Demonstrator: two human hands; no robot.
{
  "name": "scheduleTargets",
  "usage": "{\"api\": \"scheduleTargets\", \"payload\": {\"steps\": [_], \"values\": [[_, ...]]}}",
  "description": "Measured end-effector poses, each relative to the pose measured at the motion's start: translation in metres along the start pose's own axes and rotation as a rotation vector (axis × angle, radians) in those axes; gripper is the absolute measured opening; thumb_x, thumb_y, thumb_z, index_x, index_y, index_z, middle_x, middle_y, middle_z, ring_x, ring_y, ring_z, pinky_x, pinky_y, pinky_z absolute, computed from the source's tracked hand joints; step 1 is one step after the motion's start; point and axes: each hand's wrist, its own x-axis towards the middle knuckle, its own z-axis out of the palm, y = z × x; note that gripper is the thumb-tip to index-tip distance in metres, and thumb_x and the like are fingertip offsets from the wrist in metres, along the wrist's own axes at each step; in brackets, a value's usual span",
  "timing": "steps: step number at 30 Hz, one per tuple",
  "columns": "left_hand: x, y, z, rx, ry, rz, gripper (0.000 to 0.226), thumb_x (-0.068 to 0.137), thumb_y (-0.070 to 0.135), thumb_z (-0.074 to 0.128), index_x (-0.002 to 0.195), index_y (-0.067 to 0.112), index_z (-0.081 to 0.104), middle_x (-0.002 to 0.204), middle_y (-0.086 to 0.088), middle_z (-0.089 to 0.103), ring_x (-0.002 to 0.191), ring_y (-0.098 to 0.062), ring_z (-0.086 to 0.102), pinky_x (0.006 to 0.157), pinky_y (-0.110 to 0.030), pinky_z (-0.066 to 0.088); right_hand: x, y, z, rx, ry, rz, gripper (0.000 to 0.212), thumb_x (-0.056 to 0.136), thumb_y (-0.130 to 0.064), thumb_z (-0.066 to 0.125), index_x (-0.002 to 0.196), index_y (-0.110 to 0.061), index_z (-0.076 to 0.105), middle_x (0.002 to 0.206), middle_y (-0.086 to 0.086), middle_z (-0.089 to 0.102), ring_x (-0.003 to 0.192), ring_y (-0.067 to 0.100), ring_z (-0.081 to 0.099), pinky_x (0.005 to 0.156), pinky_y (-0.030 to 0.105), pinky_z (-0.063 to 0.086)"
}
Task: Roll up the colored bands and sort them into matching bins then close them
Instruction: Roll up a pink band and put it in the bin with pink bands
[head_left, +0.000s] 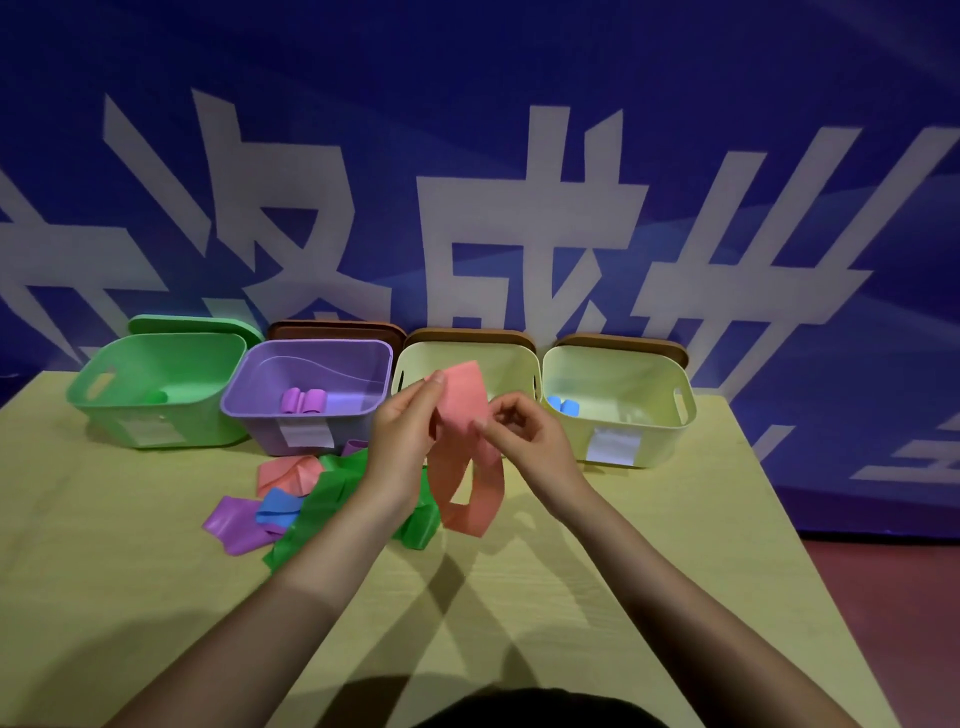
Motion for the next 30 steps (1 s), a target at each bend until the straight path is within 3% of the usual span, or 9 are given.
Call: {"api": "scheduleTargets", "payload": {"steps": [4, 6, 10, 13, 15, 18, 22, 26, 30], "values": [[0.008, 0.008, 0.007, -0.109, -0.047, -0.105, 0.032, 0.096, 0.030, 0.053, 0.115, 0.006, 0.064, 0.119, -0.021, 0.063, 0.108, -0.025, 0.060, 0.090, -0.036, 0.048, 0.004, 0.016, -0.007, -0.031, -0.098, 0.087, 0.010, 0.086, -0.009, 0.069, 0.085, -0.007, 0.059, 0.075, 0.000, 0.061, 0.069, 0.010, 0.056, 0.065, 0.019, 0.046], [0.012, 0.013, 0.009, -0.191, -0.079, -0.148, 0.035, 0.099, 0.029, 0.047, 0.121, 0.006, 0.060, 0.117, -0.017, 0.067, 0.110, -0.022, 0.062, 0.088, -0.033, 0.050, 0.002, 0.024, -0.008, -0.011, -0.078, 0.104, 0.011, 0.086, -0.009, 0.069, 0.085, -0.008, 0.059, 0.074, -0.002, 0.064, 0.067, 0.008, 0.058, 0.064, 0.020, 0.047], [0.018, 0.026, 0.014, -0.343, -0.165, -0.157, 0.032, 0.100, 0.030, 0.041, 0.114, 0.010, 0.062, 0.110, -0.009, 0.071, 0.104, -0.017, 0.066, 0.086, -0.029, 0.052, -0.003, 0.038, -0.008, -0.007, -0.010, 0.160, 0.014, 0.085, -0.011, 0.071, 0.096, -0.016, 0.064, 0.091, 0.002, 0.069, 0.080, 0.016, 0.066, 0.070, 0.035, 0.055], [0.024, 0.039, 0.016, -0.498, -0.187, -0.207, 0.031, 0.101, 0.030, 0.041, 0.110, 0.010, 0.063, 0.105, -0.009, 0.072, 0.096, -0.017, 0.069, 0.090, -0.033, 0.051, -0.003, 0.046, -0.013, -0.013, -0.078, 0.255, 0.009, 0.086, -0.013, 0.070, 0.094, -0.016, 0.067, 0.078, -0.002, 0.071, 0.068, 0.019, 0.069, 0.062, 0.040, 0.059], [0.030, 0.048, 0.015, -0.597, -0.185, -0.197, 0.032, 0.101, 0.029, 0.041, 0.113, 0.008, 0.062, 0.101, -0.009, 0.073, 0.092, -0.018, 0.071, 0.088, -0.033, 0.053, -0.003, 0.053, -0.019, -0.120, -0.140, 0.286, 0.002, 0.086, -0.015, 0.070, 0.085, -0.017, 0.069, 0.074, -0.003, 0.071, 0.068, 0.013, 0.068, 0.067, 0.031, 0.057], [0.042, 0.060, 0.009, -0.658, -0.165, -0.138, 0.034, 0.101, 0.027, 0.041, 0.121, 0.006, 0.057, 0.100, -0.008, 0.073, 0.093, -0.017, 0.071, 0.087, -0.032, 0.053, -0.008, 0.064, -0.028, -0.187, -0.192, 0.343, 0.011, 0.088, -0.016, 0.068, 0.078, -0.019, 0.071, 0.072, -0.008, 0.069, 0.069, 0.004, 0.062, 0.068, 0.018, 0.046], [0.054, 0.060, 0.001, -0.645, -0.124, -0.104, 0.035, 0.101, 0.026, 0.043, 0.127, 0.008, 0.055, 0.105, -0.007, 0.072, 0.099, -0.018, 0.069, 0.086, -0.032, 0.054, -0.011, 0.075, -0.041, -0.171, -0.089, 0.376, 0.011, 0.086, -0.019, 0.069, 0.076, -0.017, 0.074, 0.084, 0.000, 0.067, 0.078, 0.010, 0.057, 0.070, 0.021, 0.043], [0.065, 0.054, -0.007, -0.633, -0.095, -0.095, 0.035, 0.101, 0.028, 0.042, 0.129, 0.010, 0.054, 0.108, -0.007, 0.071, 0.104, -0.019, 0.066, 0.081, -0.032, 0.053, -0.011, 0.079, -0.049, -0.183, 0.015, 0.324, 0.019, 0.080, -0.022, 0.075, 0.063, -0.031, 0.075, 0.097, -0.005, 0.059, 0.099, 0.012, 0.056, 0.086, 0.022, 0.039], [0.075, 0.050, -0.014, -0.651, -0.066, -0.107, 0.038, 0.102, 0.029, 0.040, 0.131, 0.009, 0.051, 0.110, -0.007, 0.069, 0.104, -0.019, 0.065, 0.078, -0.032, 0.053, -0.012, 0.077, -0.058, -0.092, 0.124, 0.302, 0.019, 0.081, -0.022, 0.074, 0.062, -0.024, 0.073, 0.098, -0.006, 0.060, 0.106, 0.015, 0.056, 0.094, 0.028, 0.040]]}}
